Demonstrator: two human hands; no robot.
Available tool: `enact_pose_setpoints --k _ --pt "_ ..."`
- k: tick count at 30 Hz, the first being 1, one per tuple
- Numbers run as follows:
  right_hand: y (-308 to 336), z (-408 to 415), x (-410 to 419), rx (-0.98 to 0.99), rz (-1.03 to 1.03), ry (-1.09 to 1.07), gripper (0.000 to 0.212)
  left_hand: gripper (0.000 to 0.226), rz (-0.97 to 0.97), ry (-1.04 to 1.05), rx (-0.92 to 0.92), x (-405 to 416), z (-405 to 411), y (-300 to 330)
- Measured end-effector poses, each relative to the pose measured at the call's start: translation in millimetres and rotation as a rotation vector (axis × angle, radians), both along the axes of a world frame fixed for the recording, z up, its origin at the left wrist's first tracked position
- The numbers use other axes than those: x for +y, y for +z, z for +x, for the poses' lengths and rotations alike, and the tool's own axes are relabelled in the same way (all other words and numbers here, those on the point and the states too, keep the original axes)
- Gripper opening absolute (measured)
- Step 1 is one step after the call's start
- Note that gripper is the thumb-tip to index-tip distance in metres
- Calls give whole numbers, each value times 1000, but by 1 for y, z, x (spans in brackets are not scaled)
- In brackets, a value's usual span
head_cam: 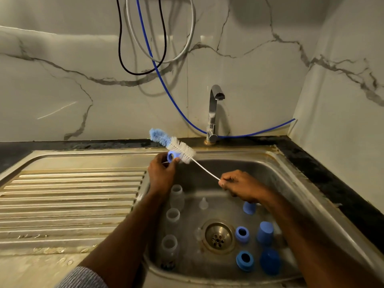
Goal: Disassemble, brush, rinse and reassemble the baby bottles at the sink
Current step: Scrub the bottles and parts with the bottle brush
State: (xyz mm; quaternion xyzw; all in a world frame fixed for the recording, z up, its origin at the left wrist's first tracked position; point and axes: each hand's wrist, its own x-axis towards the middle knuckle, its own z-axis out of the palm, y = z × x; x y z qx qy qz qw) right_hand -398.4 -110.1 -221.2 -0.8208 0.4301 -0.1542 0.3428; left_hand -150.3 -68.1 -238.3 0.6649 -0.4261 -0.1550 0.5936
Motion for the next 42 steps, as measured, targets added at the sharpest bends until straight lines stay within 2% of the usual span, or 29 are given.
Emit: enact_pose_setpoints --k 2,4,8,10,13,16,21,25,28,31,33,34,38,42 --pt "-1 -12 -5 -5 103 21 28 33 13 10 14 0 6 0" --pt "-2 -11 -4 -5 102 22 28 34 38 -39 -48 1 2 -2" --pt "-1 16 9 -31 -174 -21 32 30 25 -157 -186 -2 -19 -7" --pt "3 18 10 -43 -220 -28 30 30 0 -141 -139 -3 -19 -4" --pt "8 1 6 2 -149 4 28 30 -30 -61 -47 -3 -5 -2" --pt "8 -6 4 28 -106 25 27 29 -27 -53 -51 -3 3 -5" --pt "3 14 6 -48 -262 -109 27 34 8 -152 -87 -7 -17 -10" --pt "2 0 2 -8 -129 -15 29 33 -41 -91 100 -5 -14 -3" --pt "-2 -8 -2 -68 -64 -14 28 34 -62 -127 249 -1 -4 -1" --pt "-4 -2 -3 -112 -53 -50 27 34 -138 -310 748 1 -7 5" --pt "-5 1 -2 -132 -56 -70 27 29 -169 -371 947 -1 -7 8" --pt "-4 3 -2 -141 -57 -72 28 26 -154 -389 985 -1 -6 10" --pt "-4 19 7 -127 -155 -63 26 30 -28 -495 932 5 -17 13" --pt "-2 16 6 -114 -192 -78 27 29 -106 -475 1043 3 -14 18"
